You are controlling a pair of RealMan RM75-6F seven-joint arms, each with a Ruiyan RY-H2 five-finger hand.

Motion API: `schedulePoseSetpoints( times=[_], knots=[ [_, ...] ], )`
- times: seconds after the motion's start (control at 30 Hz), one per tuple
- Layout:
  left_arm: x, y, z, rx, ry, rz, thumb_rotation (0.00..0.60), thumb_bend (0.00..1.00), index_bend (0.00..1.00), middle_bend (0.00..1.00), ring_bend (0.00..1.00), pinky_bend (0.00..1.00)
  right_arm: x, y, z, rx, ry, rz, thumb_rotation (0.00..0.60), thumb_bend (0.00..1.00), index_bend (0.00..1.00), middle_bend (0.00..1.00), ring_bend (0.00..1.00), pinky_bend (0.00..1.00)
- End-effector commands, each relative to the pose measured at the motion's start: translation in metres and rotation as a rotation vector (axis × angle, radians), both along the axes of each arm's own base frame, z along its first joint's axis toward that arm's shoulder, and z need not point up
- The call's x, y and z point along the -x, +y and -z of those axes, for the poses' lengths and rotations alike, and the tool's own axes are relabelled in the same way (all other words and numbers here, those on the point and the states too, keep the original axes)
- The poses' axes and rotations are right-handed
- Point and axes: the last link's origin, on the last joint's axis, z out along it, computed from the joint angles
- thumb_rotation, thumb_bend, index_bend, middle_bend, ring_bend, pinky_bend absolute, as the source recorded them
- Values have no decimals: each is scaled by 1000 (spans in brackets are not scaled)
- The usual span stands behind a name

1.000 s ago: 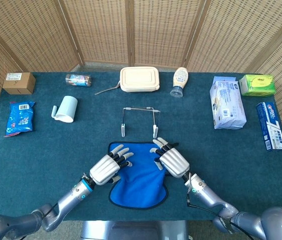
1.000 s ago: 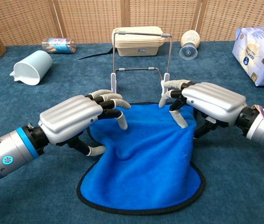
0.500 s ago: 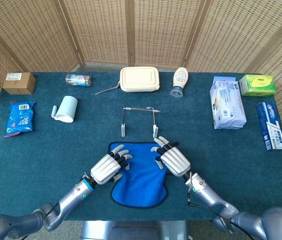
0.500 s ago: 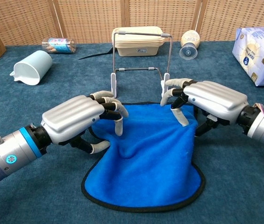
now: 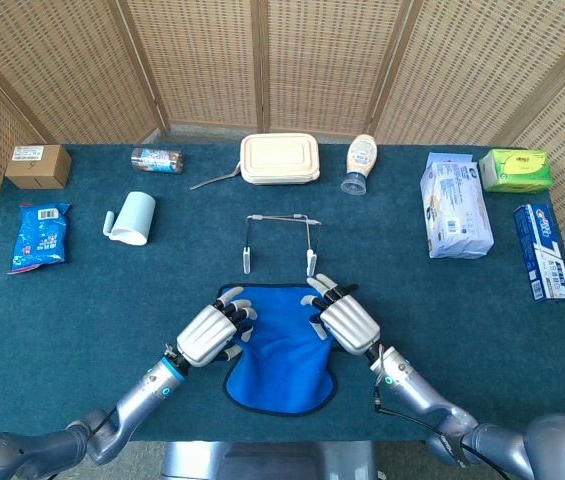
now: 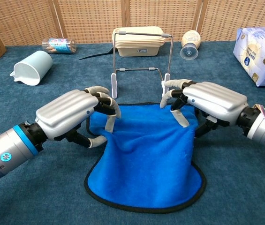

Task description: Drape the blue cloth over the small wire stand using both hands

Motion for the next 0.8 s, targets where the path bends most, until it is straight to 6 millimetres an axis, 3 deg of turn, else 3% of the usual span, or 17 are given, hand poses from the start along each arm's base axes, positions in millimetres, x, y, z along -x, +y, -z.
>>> schedulePoseSetpoints(
  times=[0.03, 0.4, 0.8],
  knots=[
    [3, 0, -4, -7, -9, -10, 600, 488, 679, 383, 278, 127, -1, 1, 0, 0, -4, -3, 600, 373, 758, 303, 29, 66],
    [6, -1, -12, -15, -23, -26, 600, 487, 689, 390, 278, 127, -5, 3, -2, -10, -28, -4, 600, 378, 793, 311, 37, 66],
    [-2, 3, -59, -77, -134, -47, 600, 485, 700, 397, 278, 126, -32, 0, -30, -18, -129, 10, 600, 381, 819, 328, 42, 66]
  ],
)
